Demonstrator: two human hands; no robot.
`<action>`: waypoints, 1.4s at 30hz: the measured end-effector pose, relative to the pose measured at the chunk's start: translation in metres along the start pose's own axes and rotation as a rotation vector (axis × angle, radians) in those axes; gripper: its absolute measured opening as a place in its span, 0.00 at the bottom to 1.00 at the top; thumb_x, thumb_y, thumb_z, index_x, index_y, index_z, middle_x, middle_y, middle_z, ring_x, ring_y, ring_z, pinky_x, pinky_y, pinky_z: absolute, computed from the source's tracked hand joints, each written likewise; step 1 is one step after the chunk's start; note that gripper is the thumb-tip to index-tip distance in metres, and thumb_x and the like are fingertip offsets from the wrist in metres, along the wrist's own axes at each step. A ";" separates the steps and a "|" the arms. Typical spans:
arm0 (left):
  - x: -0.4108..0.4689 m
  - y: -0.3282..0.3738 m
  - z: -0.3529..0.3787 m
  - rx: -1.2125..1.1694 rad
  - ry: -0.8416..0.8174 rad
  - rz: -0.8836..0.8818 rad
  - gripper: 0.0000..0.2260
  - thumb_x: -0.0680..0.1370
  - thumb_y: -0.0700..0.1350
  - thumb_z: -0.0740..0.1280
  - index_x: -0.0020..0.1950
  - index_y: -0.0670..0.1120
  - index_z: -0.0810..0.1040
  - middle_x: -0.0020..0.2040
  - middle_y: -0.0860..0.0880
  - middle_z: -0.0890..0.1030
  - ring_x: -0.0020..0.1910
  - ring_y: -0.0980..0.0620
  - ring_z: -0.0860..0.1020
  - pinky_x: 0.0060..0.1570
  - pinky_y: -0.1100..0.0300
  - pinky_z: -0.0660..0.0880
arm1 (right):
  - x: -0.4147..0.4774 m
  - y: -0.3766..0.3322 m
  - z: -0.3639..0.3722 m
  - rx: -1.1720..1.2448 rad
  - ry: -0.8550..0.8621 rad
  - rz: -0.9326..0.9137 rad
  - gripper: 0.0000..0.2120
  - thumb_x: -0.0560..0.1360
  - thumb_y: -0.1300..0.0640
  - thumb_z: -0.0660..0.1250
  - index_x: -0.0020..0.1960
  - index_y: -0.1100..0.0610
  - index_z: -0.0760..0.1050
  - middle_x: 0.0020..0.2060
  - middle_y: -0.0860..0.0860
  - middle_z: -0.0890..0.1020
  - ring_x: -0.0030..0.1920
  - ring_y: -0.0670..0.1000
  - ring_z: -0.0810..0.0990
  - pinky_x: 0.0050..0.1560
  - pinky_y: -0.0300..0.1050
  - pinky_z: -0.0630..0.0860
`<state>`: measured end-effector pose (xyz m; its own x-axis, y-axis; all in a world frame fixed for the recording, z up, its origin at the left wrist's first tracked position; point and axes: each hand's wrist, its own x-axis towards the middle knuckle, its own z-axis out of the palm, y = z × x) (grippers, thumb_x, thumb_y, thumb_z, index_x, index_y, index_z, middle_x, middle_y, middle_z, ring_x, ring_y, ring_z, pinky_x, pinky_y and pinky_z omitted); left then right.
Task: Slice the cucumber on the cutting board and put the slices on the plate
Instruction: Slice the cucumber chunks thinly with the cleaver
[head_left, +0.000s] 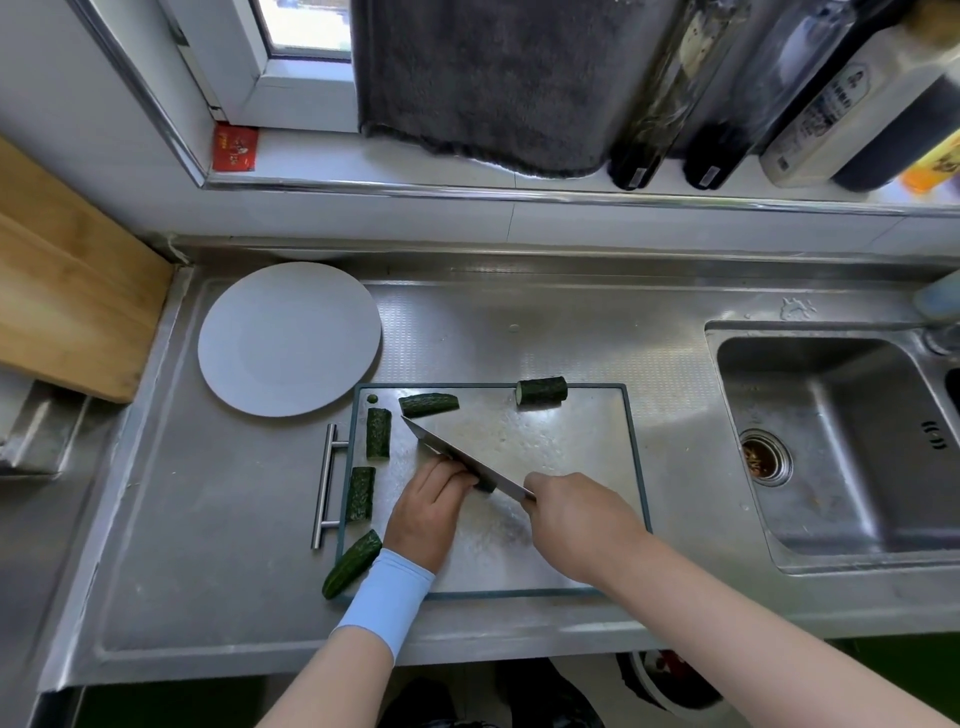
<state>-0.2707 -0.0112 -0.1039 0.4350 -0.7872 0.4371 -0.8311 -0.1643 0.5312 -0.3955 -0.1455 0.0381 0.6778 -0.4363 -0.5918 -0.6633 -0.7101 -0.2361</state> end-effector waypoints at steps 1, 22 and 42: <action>0.000 0.000 0.000 0.002 -0.001 -0.003 0.09 0.70 0.30 0.74 0.49 0.37 0.82 0.49 0.42 0.80 0.51 0.43 0.78 0.53 0.54 0.75 | 0.000 0.002 0.001 0.005 0.001 -0.002 0.10 0.84 0.53 0.53 0.50 0.54 0.71 0.35 0.50 0.73 0.32 0.51 0.71 0.30 0.45 0.64; 0.001 0.003 -0.002 -0.009 0.002 -0.019 0.09 0.70 0.30 0.74 0.48 0.38 0.81 0.50 0.43 0.79 0.50 0.44 0.76 0.53 0.56 0.75 | 0.020 0.014 0.032 0.173 0.008 0.008 0.09 0.82 0.55 0.55 0.47 0.56 0.71 0.37 0.54 0.78 0.36 0.55 0.75 0.34 0.48 0.70; 0.031 0.011 -0.025 0.167 -0.202 -0.029 0.12 0.69 0.37 0.76 0.50 0.43 0.81 0.52 0.46 0.77 0.53 0.48 0.72 0.50 0.57 0.75 | 0.029 0.035 -0.006 0.459 0.119 -0.012 0.15 0.82 0.49 0.59 0.41 0.55 0.73 0.34 0.50 0.78 0.33 0.51 0.75 0.34 0.46 0.68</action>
<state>-0.2577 -0.0224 -0.0666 0.3951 -0.8807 0.2610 -0.8725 -0.2709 0.4067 -0.3969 -0.1860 0.0171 0.7001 -0.5086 -0.5012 -0.7088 -0.4098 -0.5742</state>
